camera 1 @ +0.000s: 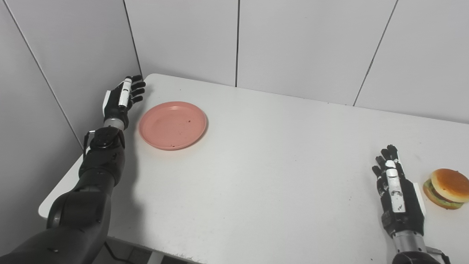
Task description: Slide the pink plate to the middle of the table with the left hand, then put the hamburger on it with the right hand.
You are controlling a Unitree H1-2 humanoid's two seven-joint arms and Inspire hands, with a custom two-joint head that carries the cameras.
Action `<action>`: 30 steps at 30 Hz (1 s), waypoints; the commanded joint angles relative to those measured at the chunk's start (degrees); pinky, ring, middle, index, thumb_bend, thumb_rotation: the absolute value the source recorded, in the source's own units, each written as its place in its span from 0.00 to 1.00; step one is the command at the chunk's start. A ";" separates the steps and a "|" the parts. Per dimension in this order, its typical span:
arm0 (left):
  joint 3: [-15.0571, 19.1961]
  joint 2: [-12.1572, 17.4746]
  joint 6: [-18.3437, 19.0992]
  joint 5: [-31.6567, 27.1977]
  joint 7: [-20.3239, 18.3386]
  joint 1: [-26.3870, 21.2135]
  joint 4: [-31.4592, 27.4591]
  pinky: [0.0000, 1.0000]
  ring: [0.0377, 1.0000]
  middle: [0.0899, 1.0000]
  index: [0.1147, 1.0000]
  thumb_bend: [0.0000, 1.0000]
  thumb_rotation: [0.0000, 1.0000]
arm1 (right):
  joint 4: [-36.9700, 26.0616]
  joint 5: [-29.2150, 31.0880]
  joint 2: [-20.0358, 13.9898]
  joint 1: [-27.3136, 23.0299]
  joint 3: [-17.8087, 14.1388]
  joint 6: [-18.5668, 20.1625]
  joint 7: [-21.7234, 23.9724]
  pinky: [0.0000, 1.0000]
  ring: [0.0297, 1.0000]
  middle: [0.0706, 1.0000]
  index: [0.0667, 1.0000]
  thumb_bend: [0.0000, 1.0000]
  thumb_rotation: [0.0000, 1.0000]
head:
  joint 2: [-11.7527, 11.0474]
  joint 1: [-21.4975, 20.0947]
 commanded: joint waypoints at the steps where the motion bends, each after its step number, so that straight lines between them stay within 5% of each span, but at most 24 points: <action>1: 0.30 1.89 -2.13 -0.75 -0.36 -2.78 -0.80 0.76 0.77 0.74 0.69 0.26 0.93 | -0.01 0.14 0.48 0.09 0.10 -3.12 0.17 1.00 1.00 1.00 1.00 0.56 0.83 | 0.03 -0.03; 19: -1.14 -5.01 -3.44 -1.00 -0.96 3.92 -6.70 0.72 0.74 0.71 0.66 0.27 0.88 | -1.34 0.30 0.33 0.34 -0.05 -1.85 -0.29 1.00 1.00 1.00 1.00 0.57 0.82 | 0.82 -0.10; 30: -1.49 -7.19 -4.60 -1.79 -1.56 4.13 -4.12 0.73 0.77 0.73 0.69 0.25 0.99 | -1.74 -0.13 0.27 0.43 -0.10 -1.93 -0.69 1.00 1.00 1.00 1.00 0.55 0.83 | 1.16 0.05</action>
